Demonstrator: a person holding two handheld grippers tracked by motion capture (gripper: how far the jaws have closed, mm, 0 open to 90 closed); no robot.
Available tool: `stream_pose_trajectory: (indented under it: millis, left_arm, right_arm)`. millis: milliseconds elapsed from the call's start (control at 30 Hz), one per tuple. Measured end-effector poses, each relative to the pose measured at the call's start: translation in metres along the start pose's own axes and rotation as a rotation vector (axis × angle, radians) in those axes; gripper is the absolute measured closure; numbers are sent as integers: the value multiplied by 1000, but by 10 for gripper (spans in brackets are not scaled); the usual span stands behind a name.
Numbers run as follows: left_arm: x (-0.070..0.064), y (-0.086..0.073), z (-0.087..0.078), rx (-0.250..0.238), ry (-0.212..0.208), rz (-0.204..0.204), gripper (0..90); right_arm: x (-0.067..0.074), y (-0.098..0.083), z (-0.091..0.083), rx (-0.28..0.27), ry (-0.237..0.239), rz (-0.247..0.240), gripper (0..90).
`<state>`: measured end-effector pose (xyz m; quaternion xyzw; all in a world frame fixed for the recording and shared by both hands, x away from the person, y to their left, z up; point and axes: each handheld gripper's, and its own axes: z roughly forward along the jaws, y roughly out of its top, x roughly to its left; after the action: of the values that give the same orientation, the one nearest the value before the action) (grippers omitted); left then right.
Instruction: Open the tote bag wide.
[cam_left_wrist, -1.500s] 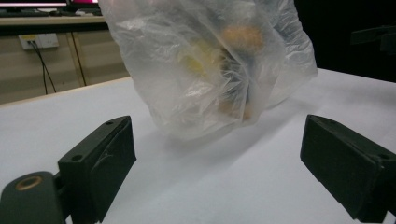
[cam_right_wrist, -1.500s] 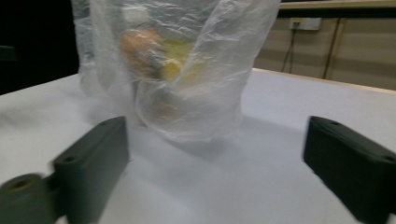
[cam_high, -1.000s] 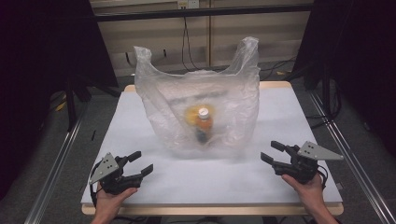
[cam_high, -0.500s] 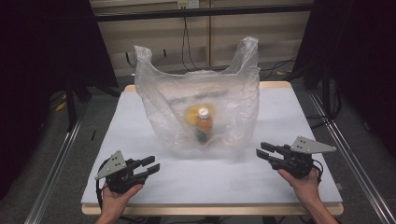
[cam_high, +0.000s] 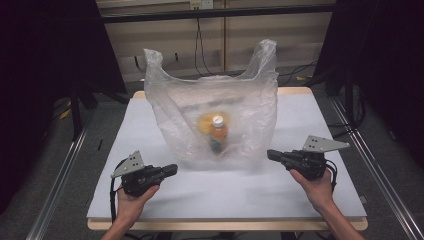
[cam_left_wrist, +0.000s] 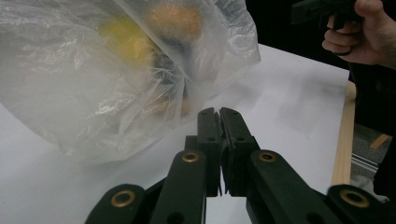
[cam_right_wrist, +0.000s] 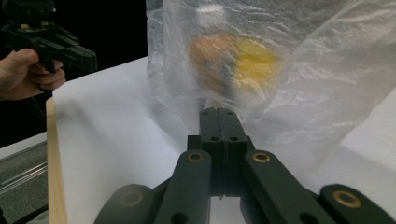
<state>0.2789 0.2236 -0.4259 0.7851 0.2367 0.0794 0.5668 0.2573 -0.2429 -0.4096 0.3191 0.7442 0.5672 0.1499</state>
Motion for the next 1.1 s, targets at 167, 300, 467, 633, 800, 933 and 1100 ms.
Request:
stream_pose_trajectory:
  millis: [167, 300, 467, 633, 800, 933, 1100]
  left_arm:
    - [5, 8, 8, 4, -10, -7, 883]
    - [9, 15, 10, -4, 9, -11, 883]
    - [13, 26, 10, -29, 0, 2, 894]
    - [19, 37, 13, -40, 1, 11, 900]
    - [26, 47, 21, -58, 5, 4, 900]
    - [30, 53, 28, -64, -3, -9, 900]
    - [36, 62, 32, -64, -1, -11, 900]
  right_arm:
    - [-3, 8, 8, 8, 21, 1, 900]
    - [-6, 14, 16, 8, 42, 6, 900]
    - [-6, 26, 24, -1, 44, 0, 900]
    - [-7, 41, 31, -14, 51, -5, 900]
    - [-11, 61, 40, -18, 57, -14, 900]
    - [-14, 74, 47, -23, 70, -20, 900]
    - [-19, 85, 56, -64, 79, -4, 900]
